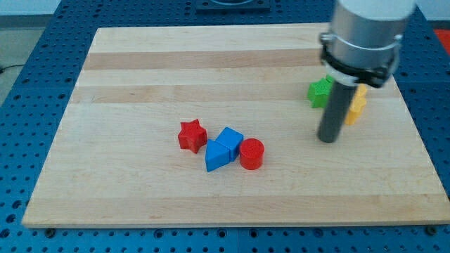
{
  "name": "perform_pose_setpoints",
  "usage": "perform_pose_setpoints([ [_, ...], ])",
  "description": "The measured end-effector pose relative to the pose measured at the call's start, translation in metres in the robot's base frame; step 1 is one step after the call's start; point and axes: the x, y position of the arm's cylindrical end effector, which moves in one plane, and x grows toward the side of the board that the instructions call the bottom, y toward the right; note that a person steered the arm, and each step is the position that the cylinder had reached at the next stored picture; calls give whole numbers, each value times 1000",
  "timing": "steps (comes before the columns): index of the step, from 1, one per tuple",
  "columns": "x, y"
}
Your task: Push the yellow hexagon into the green star
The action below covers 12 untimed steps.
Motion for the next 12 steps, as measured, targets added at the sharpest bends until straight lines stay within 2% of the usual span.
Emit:
perform_pose_setpoints([
  [1, 16, 69],
  [2, 11, 131],
  [3, -16, 178],
  [5, -39, 178],
  [6, -80, 147],
  [8, -81, 36],
  [10, -94, 16],
  [12, -92, -138],
])
